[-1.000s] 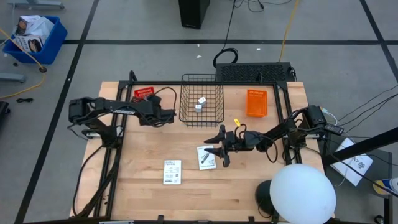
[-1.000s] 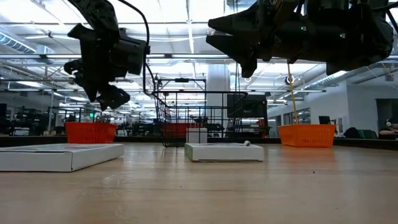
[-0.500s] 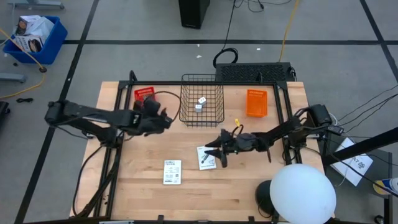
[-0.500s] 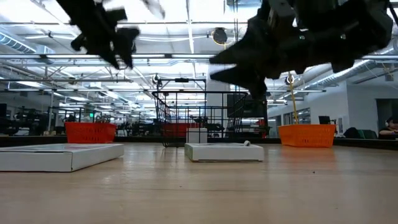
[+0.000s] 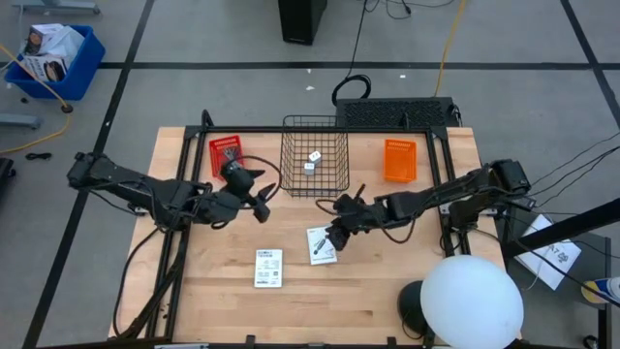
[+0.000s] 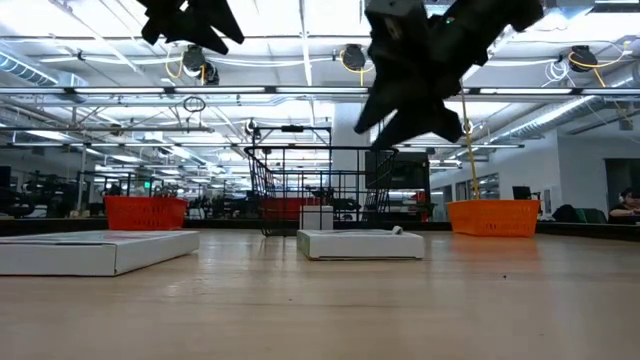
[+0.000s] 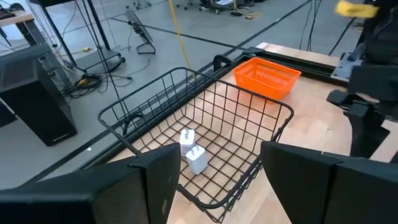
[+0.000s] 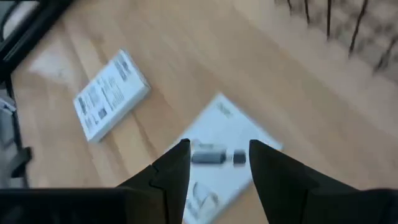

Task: Pick and place items into bin
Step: Put the right card reader box into the orange basket

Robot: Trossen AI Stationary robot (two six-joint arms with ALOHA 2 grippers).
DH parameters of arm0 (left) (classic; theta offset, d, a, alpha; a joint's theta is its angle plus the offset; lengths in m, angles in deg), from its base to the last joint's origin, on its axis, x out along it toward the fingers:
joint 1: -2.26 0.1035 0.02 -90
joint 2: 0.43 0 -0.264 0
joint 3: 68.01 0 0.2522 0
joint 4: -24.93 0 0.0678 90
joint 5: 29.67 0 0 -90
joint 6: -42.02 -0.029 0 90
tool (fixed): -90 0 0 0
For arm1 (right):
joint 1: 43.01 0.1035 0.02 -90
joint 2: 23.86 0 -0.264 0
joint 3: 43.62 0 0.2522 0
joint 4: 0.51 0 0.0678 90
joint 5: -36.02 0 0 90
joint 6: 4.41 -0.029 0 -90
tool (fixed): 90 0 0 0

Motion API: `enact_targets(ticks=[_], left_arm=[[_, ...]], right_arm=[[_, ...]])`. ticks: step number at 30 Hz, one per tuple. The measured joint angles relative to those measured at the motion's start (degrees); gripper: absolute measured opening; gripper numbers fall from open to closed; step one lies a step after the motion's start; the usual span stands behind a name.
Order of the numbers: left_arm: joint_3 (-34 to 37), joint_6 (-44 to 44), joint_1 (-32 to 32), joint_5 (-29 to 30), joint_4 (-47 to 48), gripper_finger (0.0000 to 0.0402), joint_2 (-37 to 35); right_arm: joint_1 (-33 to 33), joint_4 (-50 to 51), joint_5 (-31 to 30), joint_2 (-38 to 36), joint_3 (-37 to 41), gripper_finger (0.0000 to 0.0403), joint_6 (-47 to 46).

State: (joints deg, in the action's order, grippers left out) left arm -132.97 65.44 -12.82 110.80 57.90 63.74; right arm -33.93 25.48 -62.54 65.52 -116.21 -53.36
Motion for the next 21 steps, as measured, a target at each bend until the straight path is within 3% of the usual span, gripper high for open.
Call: enact_targets(ticks=[8, 21], left_arm=[[0.0, -2.2, -0.49, -2.53, 2.24, 0.023, -0.02], [0.0, -5.02, -0.2, -2.54, 4.36, 0.023, -0.46]], right_arm=[[-1.51, 9.61, 8.7, 0.78, -0.78, 0.0155, -15.12], [1.29, 6.03, 11.86, 7.27, -0.78, 0.0155, -23.0]])
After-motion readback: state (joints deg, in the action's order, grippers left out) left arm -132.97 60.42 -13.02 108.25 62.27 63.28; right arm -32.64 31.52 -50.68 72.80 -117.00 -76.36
